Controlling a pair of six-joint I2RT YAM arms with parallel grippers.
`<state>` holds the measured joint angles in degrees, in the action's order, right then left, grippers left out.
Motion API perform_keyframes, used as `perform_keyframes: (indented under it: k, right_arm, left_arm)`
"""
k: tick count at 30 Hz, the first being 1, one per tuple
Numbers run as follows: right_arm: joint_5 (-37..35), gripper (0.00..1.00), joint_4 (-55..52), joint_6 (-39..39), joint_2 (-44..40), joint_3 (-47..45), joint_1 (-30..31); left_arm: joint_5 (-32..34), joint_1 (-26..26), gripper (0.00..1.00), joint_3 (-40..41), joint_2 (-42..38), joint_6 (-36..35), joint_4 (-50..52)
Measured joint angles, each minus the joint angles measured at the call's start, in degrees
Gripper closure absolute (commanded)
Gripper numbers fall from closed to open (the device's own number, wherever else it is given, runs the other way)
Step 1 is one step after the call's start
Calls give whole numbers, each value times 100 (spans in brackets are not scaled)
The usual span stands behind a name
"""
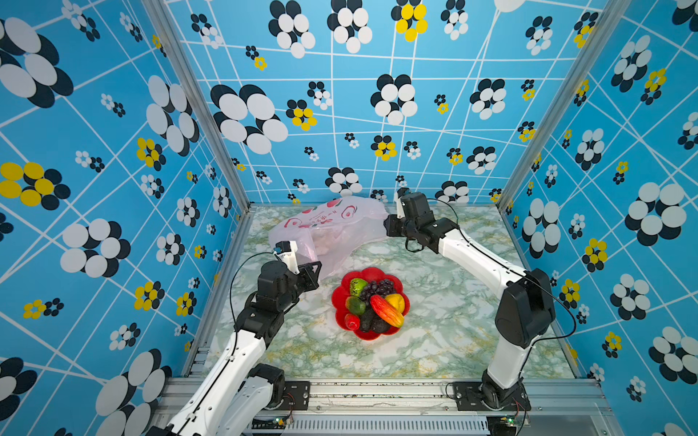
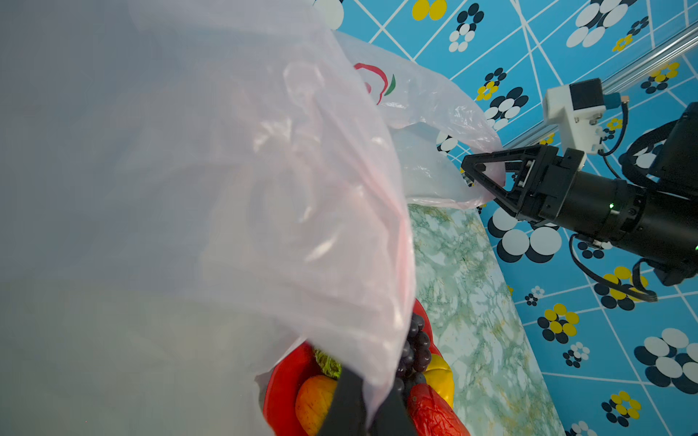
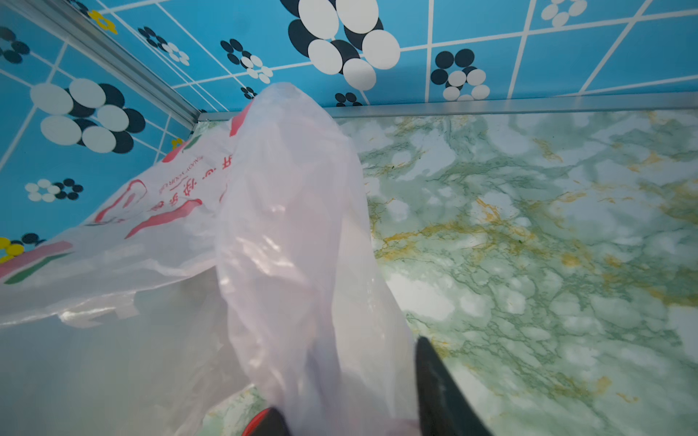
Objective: Place the fruits into the plastic bag
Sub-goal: Open the plastic bag at the top-left of the table.
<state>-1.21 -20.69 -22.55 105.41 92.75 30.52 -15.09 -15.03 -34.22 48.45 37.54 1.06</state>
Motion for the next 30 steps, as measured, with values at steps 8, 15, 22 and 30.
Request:
perform_keyframes:
  k: [8, 15, 22, 30]
  right_arm:
    - [-55, 19, -1718, -2, -1541, -219, 9]
    - [328, 18, -3458, 72, -2868, -101, 293]
    - [476, 17, -4354, 85, -2354, -660, 1390]
    - [258, 17, -4516, 223, -1283, -505, 2159]
  left_arm:
    - [-140, 0, 100, 4, -2, 105, -109]
    - [-435, 0, 100, 0, -186, 13, 90]
    - [-623, -15, 100, 0, -662, -96, 398]
    - [-664, -76, 100, 11, -852, -120, 616]
